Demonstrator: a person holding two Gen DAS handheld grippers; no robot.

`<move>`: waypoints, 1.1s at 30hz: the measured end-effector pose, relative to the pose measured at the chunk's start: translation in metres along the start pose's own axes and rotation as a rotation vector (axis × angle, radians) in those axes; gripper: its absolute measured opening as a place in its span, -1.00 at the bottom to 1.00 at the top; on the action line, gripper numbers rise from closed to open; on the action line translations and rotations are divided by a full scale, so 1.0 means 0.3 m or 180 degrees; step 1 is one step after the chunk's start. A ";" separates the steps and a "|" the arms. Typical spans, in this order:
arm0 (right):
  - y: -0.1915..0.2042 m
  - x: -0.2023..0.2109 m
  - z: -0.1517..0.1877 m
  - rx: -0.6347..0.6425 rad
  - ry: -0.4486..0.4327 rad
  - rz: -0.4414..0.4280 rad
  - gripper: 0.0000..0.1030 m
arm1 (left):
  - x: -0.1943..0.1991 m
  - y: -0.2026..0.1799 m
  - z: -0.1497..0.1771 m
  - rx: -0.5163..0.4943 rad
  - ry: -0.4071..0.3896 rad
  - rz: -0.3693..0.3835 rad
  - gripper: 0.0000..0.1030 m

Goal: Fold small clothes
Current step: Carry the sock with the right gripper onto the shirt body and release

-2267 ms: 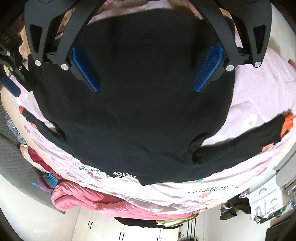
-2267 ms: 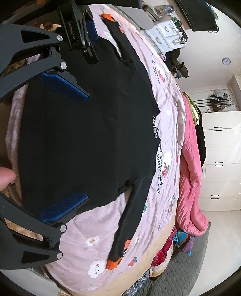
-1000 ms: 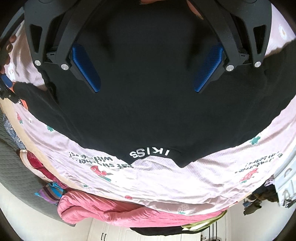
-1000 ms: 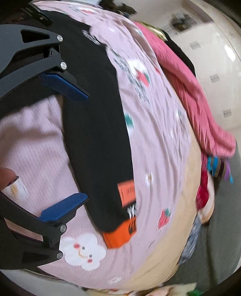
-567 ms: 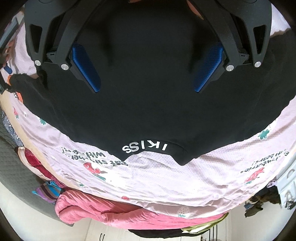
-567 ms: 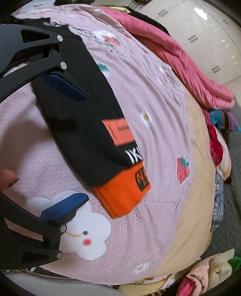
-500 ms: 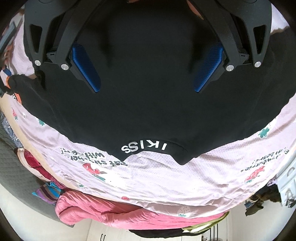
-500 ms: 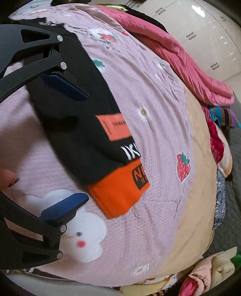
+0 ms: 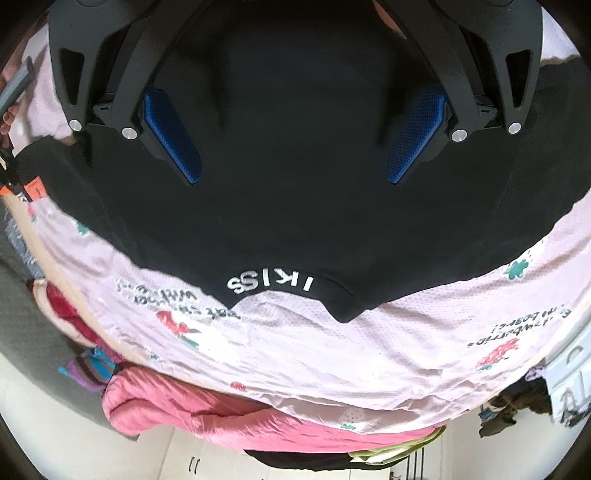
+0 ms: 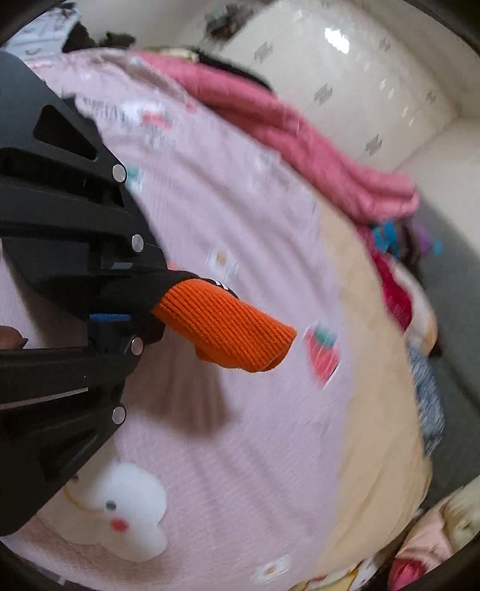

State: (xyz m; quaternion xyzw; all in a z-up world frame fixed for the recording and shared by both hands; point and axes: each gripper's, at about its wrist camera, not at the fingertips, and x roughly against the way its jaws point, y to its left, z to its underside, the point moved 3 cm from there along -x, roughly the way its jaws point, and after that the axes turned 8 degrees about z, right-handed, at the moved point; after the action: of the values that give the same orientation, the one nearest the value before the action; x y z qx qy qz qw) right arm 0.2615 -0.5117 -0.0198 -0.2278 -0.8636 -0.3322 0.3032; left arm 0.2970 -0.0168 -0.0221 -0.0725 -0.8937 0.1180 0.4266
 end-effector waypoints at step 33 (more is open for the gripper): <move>0.737 0.216 0.510 0.2010 0.0231 -0.1420 -0.77 | 0.115 0.114 -0.022 0.0828 -0.0115 0.1169 0.83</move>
State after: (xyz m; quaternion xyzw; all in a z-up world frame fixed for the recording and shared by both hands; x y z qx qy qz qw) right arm 0.2899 -0.2410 0.0293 0.0822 -0.9404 -0.1155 0.3090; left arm 0.2815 0.0249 -0.0018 -0.1763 -0.8503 0.3093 0.3877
